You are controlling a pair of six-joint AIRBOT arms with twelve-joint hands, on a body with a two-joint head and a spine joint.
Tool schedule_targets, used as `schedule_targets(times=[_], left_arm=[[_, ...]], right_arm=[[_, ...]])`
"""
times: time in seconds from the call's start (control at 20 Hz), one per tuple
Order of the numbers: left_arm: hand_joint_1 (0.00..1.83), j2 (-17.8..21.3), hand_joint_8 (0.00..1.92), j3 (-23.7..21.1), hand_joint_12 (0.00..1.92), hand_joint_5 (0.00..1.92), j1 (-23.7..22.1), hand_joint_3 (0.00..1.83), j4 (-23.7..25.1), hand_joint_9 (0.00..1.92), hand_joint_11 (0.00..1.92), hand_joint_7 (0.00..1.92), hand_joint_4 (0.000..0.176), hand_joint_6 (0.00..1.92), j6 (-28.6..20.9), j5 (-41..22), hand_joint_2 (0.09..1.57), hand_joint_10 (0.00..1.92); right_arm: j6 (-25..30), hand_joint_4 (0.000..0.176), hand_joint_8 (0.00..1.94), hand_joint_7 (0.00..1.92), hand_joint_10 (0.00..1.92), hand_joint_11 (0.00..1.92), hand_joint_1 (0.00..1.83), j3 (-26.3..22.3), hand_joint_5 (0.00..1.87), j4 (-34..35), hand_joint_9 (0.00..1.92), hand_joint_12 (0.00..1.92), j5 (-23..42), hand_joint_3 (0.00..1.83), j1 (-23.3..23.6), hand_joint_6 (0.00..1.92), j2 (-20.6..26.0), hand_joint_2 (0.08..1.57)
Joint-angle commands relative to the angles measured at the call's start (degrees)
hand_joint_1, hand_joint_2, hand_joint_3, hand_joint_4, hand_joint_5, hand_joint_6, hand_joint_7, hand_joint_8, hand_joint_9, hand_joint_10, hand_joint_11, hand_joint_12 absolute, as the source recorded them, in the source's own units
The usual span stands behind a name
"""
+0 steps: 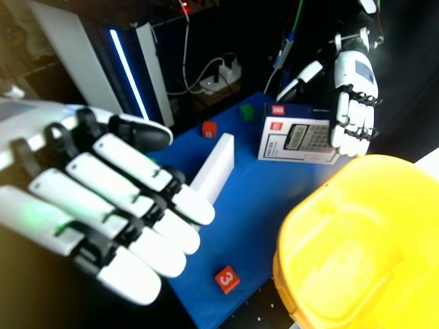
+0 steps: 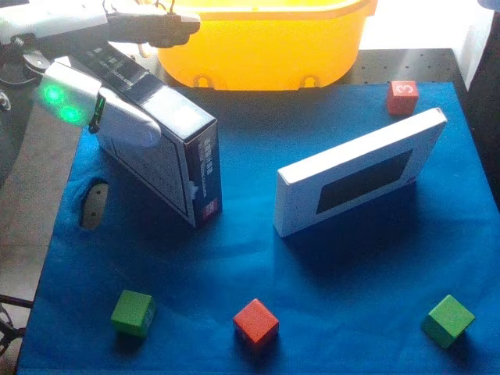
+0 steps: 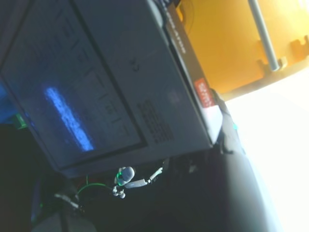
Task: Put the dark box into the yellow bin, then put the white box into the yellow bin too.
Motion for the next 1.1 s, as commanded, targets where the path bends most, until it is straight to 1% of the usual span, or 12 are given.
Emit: schedule_targets(times=[0.0, 0.2, 0.45, 0.6, 0.65, 0.7, 0.75, 0.8, 0.85, 0.9, 0.95, 1.05], left_arm=[[0.69, -0.59, 0.01, -0.03, 0.61, 0.18, 0.84, 0.01, 1.06, 0.37, 0.19, 0.34, 0.0, 0.01, -1.78, -0.29, 0.72, 0.0], [0.91, -0.65, 0.0, 0.06, 0.97, 0.34, 1.11, 0.0, 3.11, 0.41, 0.05, 0.38, 0.0, 0.0, -2.3, 1.17, 0.69, 0.01], [1.16, -0.72, 0.0, 0.07, 0.65, 0.42, 2.61, 0.0, 3.91, 0.51, 0.21, 0.51, 0.0, 0.0, -2.61, 2.3, 0.68, 0.0], [1.36, -1.32, 0.01, 0.38, 0.55, 0.8, 3.52, 0.0, 5.35, 0.75, 0.6, 0.74, 0.0, 0.01, -2.65, 3.85, 0.78, 0.02], [1.3, -1.45, 0.09, 0.49, 0.65, 1.15, 3.75, 0.01, 5.66, 1.16, 0.92, 1.31, 0.0, 0.55, -2.65, 4.32, 0.95, 0.04], [1.3, -1.5, 0.09, 0.56, 0.65, 1.15, 3.93, 0.01, 5.82, 1.16, 0.92, 1.31, 0.0, 0.55, -2.64, 4.95, 0.95, 0.04], [1.38, -1.62, 0.04, 0.76, 0.8, 1.15, 4.08, 0.0, 5.84, 1.2, 1.02, 1.36, 0.0, 0.7, -2.64, 5.11, 0.99, 0.62], [1.31, -1.67, 0.04, 0.85, 1.11, 1.29, 4.22, 0.0, 5.82, 1.35, 1.14, 1.47, 0.0, 0.45, -2.64, 5.38, 0.97, 0.58], [1.29, -1.71, 0.02, 0.91, 1.25, 1.4, 4.36, 0.0, 5.82, 1.45, 1.21, 1.51, 0.029, 0.25, -2.64, 5.53, 0.96, 0.52], [1.39, -1.74, 0.01, 0.95, 1.18, 1.23, 4.48, 0.0, 5.82, 1.27, 1.13, 1.43, 0.0, 0.52, -2.64, 5.63, 0.98, 0.78], [1.3, -1.8, 0.01, 1.02, 1.36, 1.31, 4.56, 0.0, 5.73, 1.46, 1.28, 1.53, 0.0, 0.4, -2.64, 5.57, 0.96, 0.74], [1.31, -1.94, 0.34, 1.21, 1.37, 1.4, 4.63, 0.01, 5.16, 1.39, 1.17, 1.42, 0.0, 0.14, -2.62, 5.33, 0.96, 0.7]], right_arm=[[-0.21, 0.0, 0.0, 0.5, 0.0, 0.08, 0.03, 0.14, 0.44, 0.73, 0.37, 0.6, 7.15, 0.0, 0.48, 0.0, 0.11, 1.01], [-0.21, 0.0, 0.0, 0.5, 0.0, 0.08, 0.03, 0.14, 0.45, 0.76, 0.38, 0.59, 7.15, 0.0, 0.48, 0.0, 0.13, 1.01], [-0.21, 0.0, 0.0, 0.51, 0.01, 0.1, 0.02, 0.14, 0.46, 0.91, 0.4, 0.6, 7.17, 0.0, 0.49, 0.01, 0.18, 0.98], [-0.21, 0.0, 0.0, 0.51, 0.01, 0.1, 0.05, 0.14, 0.47, 1.1, 0.41, 0.6, 7.2, 0.0, 0.49, 0.01, 0.34, 0.97], [-0.21, 0.0, 0.0, 0.5, 0.0, 0.08, 0.07, 0.14, 0.46, 1.17, 0.4, 0.6, 7.27, 0.0, 0.5, 0.0, 0.38, 0.98], [-0.21, 0.0, 0.0, 0.5, 0.0, 0.08, 0.07, 0.13, 0.46, 1.19, 0.4, 0.6, 7.38, 0.0, 0.5, 0.0, 0.4, 0.98], [-0.21, 0.0, 0.0, 0.49, 0.0, 0.06, 0.08, 0.14, 0.45, 1.21, 0.4, 0.59, 7.45, 0.0, 0.5, 0.0, 0.41, 0.98], [-0.21, 0.0, 0.0, 0.49, 0.0, 0.05, 0.1, 0.14, 0.45, 1.22, 0.4, 0.59, 7.47, 0.0, 0.5, 0.0, 0.42, 0.98], [-0.21, 0.0, 0.0, 0.49, 0.0, 0.05, 0.09, 0.14, 0.45, 1.23, 0.4, 0.6, 7.48, 0.0, 0.5, 0.0, 0.42, 0.98], [-0.21, 0.0, 0.0, 0.5, 0.0, 0.05, 0.09, 0.14, 0.46, 1.23, 0.4, 0.6, 7.49, 0.0, 0.5, 0.01, 0.42, 0.97], [-0.21, 0.0, 0.0, 0.49, 0.0, 0.04, 0.09, 0.15, 0.46, 1.23, 0.39, 0.59, 7.51, 0.0, 0.5, 0.0, 0.48, 0.97], [-0.21, 0.0, 0.0, 0.48, 0.0, 0.04, 0.06, 0.16, 0.45, 1.28, 0.37, 0.59, 7.59, 0.0, 0.5, 0.0, 0.49, 0.98]])
